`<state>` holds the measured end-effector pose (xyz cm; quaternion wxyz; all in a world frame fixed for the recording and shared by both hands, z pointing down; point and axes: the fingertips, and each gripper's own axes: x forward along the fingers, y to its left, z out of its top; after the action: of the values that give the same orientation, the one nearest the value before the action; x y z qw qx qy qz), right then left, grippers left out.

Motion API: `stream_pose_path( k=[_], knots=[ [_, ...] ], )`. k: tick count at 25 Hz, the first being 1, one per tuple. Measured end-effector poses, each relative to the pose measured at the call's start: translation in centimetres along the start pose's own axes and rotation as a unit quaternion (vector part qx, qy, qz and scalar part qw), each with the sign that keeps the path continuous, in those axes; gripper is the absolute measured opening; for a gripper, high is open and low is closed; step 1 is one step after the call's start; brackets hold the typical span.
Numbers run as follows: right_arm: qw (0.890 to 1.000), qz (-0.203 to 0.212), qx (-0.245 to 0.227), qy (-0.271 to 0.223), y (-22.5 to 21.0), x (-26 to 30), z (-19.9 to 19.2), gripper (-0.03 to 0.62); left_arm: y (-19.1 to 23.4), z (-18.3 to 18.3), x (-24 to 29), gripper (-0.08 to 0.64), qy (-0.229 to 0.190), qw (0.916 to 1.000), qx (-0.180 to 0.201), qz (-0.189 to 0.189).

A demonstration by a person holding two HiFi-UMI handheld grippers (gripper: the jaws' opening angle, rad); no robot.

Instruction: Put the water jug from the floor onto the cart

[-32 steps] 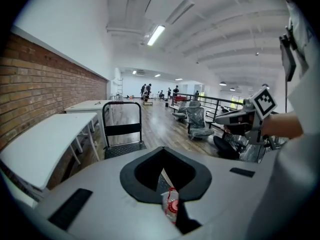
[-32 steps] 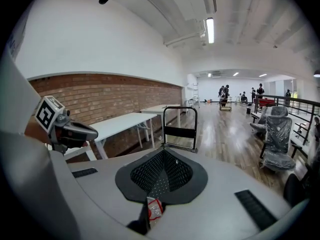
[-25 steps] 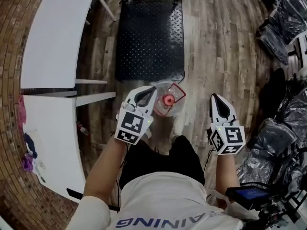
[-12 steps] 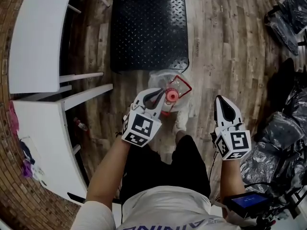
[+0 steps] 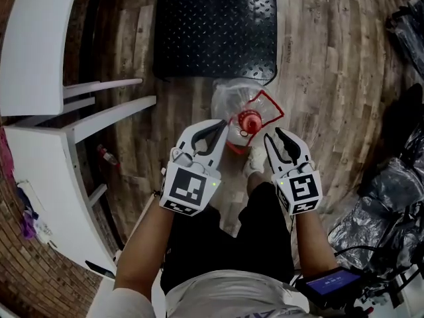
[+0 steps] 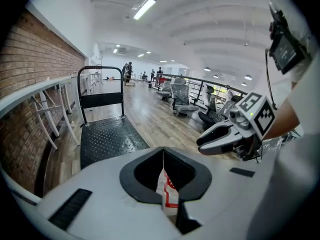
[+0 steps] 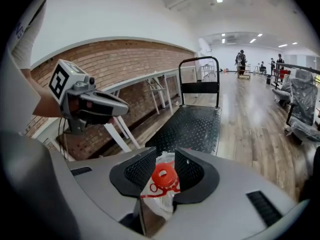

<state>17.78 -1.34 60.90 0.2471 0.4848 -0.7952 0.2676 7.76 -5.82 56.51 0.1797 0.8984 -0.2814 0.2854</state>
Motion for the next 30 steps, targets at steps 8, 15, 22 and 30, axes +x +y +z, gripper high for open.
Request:
stream_pose_path(
  k=[8,15,22,30],
  knots=[
    [0.999,0.004,-0.023,0.027,0.8,5.6,-3.5,0.273,0.7,-3.9,-1.4,0.002,0.011,0.9995,-0.027,0.011],
    [0.997,0.006,-0.05,0.056,2.2,8.5,-5.6,0.301,2.0,-6.4,-2.9,0.002,0.013,0.998,-0.058,0.024],
    [0.995,-0.031,-0.067,0.064,1.3,10.1,-6.8,0.301,2.7,-7.6,-3.5,0.002,0.013,0.9969,-0.074,0.025],
    [0.993,-0.049,-0.072,0.081,0.6,11.4,-8.7,0.301,2.9,-8.9,-3.9,0.002,0.019,0.9961,-0.082,0.025]
  ],
)
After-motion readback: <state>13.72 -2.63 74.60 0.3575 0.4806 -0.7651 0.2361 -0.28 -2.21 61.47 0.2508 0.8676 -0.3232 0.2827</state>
